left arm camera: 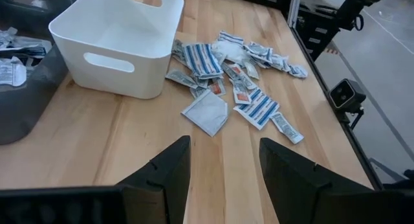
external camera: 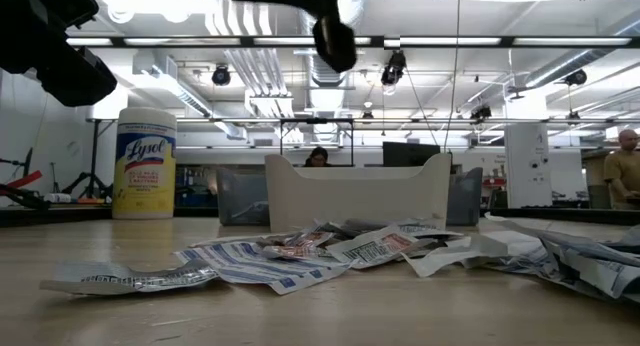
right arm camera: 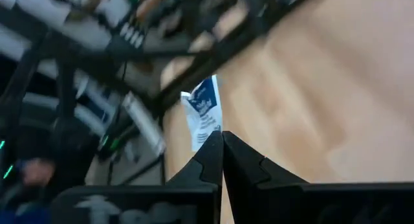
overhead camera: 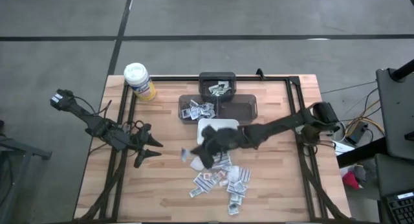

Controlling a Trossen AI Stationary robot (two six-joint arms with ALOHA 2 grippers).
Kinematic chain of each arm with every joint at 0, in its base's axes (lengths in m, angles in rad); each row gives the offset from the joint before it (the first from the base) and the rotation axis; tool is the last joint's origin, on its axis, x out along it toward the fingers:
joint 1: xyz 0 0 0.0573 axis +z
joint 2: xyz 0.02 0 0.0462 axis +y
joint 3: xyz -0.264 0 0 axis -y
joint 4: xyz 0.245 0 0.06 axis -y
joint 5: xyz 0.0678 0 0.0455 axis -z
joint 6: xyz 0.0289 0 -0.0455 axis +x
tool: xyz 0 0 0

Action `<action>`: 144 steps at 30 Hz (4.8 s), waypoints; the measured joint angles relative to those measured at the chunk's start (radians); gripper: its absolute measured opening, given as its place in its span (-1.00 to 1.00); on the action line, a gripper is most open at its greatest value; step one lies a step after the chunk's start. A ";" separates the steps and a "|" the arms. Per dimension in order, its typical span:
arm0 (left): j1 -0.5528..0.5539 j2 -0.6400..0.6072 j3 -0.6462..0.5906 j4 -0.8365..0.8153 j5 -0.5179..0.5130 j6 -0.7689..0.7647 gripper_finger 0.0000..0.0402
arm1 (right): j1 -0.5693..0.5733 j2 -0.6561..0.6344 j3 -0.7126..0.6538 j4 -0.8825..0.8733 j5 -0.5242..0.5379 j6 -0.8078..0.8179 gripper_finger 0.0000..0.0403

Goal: Pick & Place First Aid Supplies
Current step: Put the alcohol pad into the left black bin

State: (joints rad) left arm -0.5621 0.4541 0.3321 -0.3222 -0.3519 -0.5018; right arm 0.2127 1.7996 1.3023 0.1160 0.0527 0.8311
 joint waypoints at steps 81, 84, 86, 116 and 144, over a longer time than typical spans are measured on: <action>0.000 0.000 0.000 0.000 -0.188 0.012 -0.12 | -0.504 0.175 0.128 -0.471 0.092 -0.504 -0.96; 0.000 0.000 -0.001 0.000 -0.221 0.026 -0.12 | -0.507 0.175 0.128 -0.470 0.060 -0.525 -0.95; 0.000 0.000 -0.004 0.000 -0.239 0.052 -0.12 | -0.513 0.175 0.128 -0.472 0.042 -0.528 -0.92; 0.045 -0.344 -0.106 0.019 -0.018 0.265 -0.12 | -0.417 -0.040 0.128 -0.483 0.042 -0.547 -0.38; 0.045 -0.438 -0.232 0.023 0.160 0.267 -0.12 | 0.157 -0.099 0.128 -0.644 0.014 0.009 -0.49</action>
State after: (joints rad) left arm -0.5171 0.0158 0.0998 -0.2995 -0.1917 -0.2351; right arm 0.3696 1.7003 1.4307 -0.5277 0.0668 0.8399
